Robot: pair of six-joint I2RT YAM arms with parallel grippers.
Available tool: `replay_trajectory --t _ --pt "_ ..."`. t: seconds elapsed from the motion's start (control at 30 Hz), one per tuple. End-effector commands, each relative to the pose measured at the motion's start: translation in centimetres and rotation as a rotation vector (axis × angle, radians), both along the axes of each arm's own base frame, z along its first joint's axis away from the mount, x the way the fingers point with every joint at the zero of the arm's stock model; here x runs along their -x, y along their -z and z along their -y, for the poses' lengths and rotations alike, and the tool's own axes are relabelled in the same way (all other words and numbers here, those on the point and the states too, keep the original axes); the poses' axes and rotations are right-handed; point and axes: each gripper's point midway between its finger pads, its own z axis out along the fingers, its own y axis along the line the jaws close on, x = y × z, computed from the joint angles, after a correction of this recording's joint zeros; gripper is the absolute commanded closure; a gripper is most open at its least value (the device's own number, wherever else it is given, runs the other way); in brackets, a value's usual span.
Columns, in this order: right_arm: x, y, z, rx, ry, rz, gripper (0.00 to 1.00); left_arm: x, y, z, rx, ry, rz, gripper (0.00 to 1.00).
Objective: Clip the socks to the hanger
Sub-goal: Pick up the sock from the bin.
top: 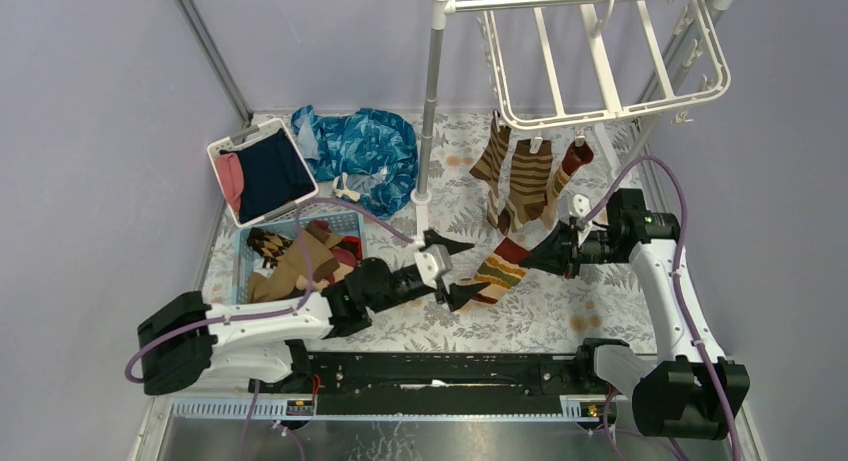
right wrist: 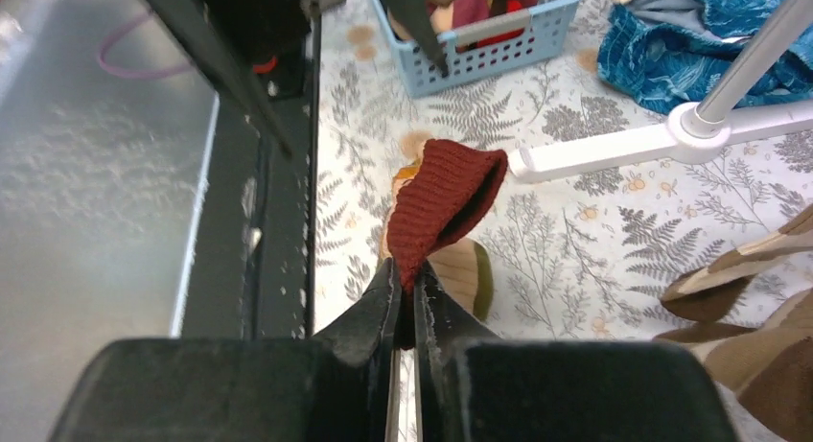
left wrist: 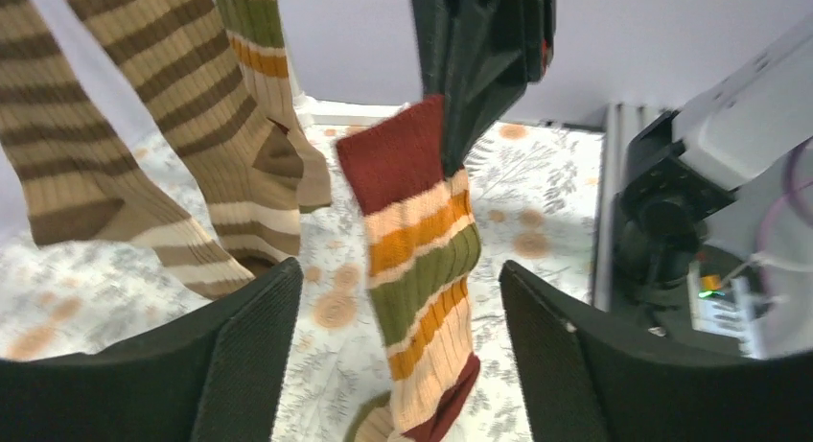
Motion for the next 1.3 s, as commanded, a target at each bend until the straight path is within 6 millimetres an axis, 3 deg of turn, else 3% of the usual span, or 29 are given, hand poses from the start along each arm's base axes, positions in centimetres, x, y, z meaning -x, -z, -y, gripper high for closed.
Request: replay_trajectory --t 0.0,0.17,0.37,0.63,0.8,1.07,1.17,1.27 --pt "1.6 1.8 1.0 0.180 -0.132 0.286 0.94 1.5 -1.0 -1.9 0.094 0.126 -0.261 0.13" --pt "1.6 3.6 2.4 0.324 -0.261 0.541 0.94 2.0 -1.8 -2.6 0.141 0.251 -0.429 0.07" --pt "1.0 3.1 2.6 0.359 -0.308 0.679 0.95 1.1 -1.4 0.2 0.139 0.289 -0.561 0.10" --pt "0.9 2.5 2.2 0.322 -0.297 0.709 0.96 2.0 0.4 4.2 0.129 0.363 -0.696 0.23" --pt "0.9 2.1 1.9 0.299 -0.284 0.704 0.96 1.6 1.9 5.2 0.112 0.339 -0.717 0.31" --pt "1.1 1.9 1.6 0.265 -0.263 0.670 0.95 1.5 2.5 6.7 0.123 0.360 -0.738 0.39" --pt "1.1 1.8 1.5 0.258 -0.256 0.660 0.95 1.2 3.0 7.0 0.120 0.347 -0.745 0.47" --pt "1.2 1.7 1.4 0.248 -0.250 0.646 0.95 0.7 3.3 7.1 0.111 0.326 -0.744 0.66"
